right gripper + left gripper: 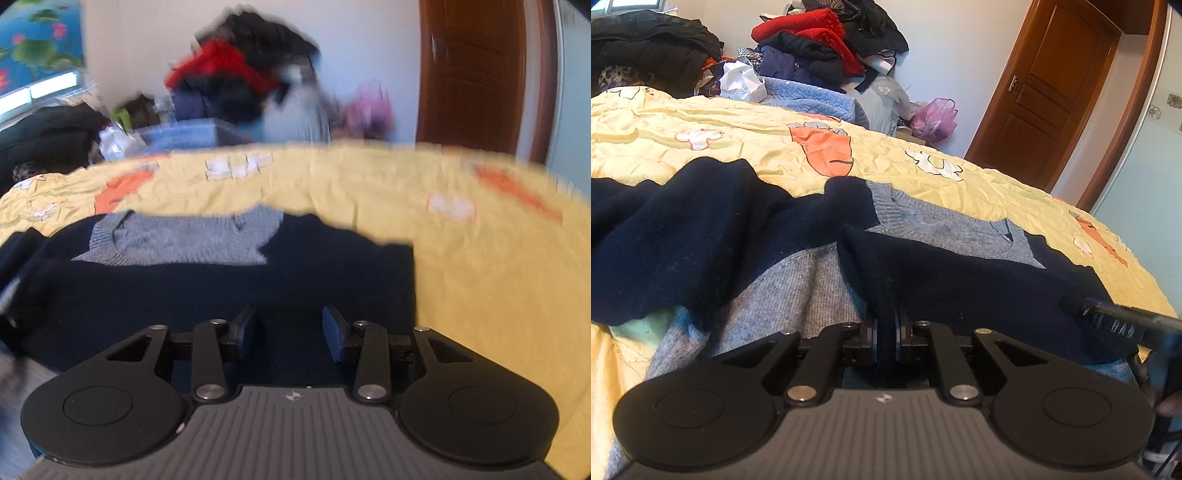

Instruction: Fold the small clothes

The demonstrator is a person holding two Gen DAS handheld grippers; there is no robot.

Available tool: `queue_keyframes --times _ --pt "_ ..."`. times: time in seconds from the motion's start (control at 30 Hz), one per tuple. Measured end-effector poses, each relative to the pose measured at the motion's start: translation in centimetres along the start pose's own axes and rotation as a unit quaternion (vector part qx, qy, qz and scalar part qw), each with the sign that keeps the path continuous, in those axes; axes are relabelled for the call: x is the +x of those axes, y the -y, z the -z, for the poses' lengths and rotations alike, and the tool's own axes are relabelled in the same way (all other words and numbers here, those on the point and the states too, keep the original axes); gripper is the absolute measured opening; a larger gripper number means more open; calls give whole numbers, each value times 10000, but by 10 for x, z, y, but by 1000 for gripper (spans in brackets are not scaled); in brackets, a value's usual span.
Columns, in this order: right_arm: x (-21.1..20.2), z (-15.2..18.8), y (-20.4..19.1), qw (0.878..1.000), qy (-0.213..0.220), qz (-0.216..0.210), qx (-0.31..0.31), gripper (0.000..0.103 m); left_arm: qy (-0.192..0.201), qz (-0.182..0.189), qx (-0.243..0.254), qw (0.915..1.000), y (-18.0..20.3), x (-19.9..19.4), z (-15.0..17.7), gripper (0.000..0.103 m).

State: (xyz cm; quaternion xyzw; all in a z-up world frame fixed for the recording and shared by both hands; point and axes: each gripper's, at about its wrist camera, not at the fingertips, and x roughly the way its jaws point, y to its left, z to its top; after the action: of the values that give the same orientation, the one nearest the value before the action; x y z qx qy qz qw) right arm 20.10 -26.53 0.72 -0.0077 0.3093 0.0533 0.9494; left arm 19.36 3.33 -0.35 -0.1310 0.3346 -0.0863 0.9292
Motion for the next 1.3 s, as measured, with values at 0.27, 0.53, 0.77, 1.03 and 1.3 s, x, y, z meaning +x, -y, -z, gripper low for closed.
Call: queue_keyframes --times 0.27,0.53,0.77,1.03,1.3 --pt "0 1 -3 9999 -54 147 -15 63 -6 -74 9 10000 1 -10 -1 12" --pt "1 0 0 9999 -49 86 66 66 864 -302 -902 9917 -89 -112 -9 15" --pt "1 0 0 9999 -51 60 77 67 946 -606 -4281 8967 -274 -140 -7 23" --pt "1 1 0 9999 -53 -23 113 72 1140 -559 -4749 8708 -307 -133 -7 24" --pt "2 0 -1 9999 -80 -85 67 77 1276 -1805 -3456 9120 -265 -138 -43 6"
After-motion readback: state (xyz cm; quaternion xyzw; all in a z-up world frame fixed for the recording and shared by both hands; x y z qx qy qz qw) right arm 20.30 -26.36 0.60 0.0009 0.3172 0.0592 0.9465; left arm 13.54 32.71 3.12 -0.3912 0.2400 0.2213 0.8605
